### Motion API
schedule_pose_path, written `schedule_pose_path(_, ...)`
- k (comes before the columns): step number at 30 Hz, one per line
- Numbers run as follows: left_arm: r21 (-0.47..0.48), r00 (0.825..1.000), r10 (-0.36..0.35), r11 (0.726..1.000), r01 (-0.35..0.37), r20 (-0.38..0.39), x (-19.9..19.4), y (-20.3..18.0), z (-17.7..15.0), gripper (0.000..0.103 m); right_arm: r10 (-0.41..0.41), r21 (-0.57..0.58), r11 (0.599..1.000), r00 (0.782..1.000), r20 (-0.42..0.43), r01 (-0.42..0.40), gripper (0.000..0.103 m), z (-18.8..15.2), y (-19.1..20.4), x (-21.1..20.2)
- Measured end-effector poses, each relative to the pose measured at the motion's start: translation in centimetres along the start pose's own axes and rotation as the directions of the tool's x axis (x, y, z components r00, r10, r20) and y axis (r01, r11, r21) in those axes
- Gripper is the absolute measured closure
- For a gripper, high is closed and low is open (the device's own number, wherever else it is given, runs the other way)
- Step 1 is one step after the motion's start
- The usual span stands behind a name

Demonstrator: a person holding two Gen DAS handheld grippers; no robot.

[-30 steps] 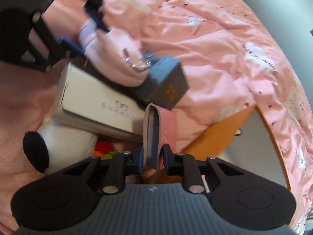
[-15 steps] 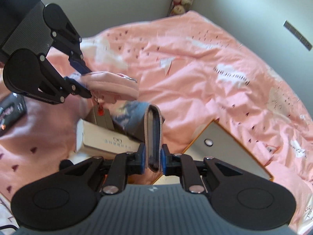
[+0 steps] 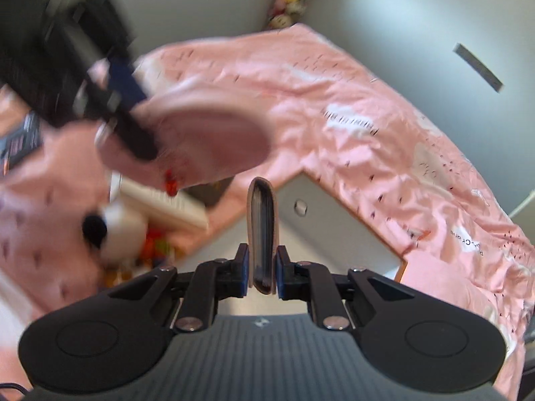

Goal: Organize objects

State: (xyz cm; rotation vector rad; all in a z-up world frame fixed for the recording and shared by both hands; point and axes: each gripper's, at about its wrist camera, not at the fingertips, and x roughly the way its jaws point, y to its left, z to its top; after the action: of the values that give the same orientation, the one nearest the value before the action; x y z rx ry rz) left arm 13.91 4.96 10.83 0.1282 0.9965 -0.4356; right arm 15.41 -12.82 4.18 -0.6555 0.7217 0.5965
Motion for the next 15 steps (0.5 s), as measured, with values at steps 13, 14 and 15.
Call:
schedule_pose_path(13,-0.096,0.986,-0.125,0.989,0.114,-0.112,7.1,-0.5,2.3,0.072,0.134,-0.375,0.912,0.985,-0.109,-0.166,0.087,-4.9,2.5,6.0)
schedule_pose_path(14,-0.098,0.985,-0.126,0.989,0.115,-0.116,7.3,-0.4,2.4,0.072,0.143,-0.394,0.901,0.982,-0.120,-0.179,0.087,-4.9,2.6,6.5)
schedule_pose_path(15,-0.098,0.984,-0.128,0.988,0.117,-0.120,7.6,-0.3,2.6,0.072,0.149,-0.414,0.890,0.981,-0.127,-0.189,0.087,-4.8,2.7,6.8)
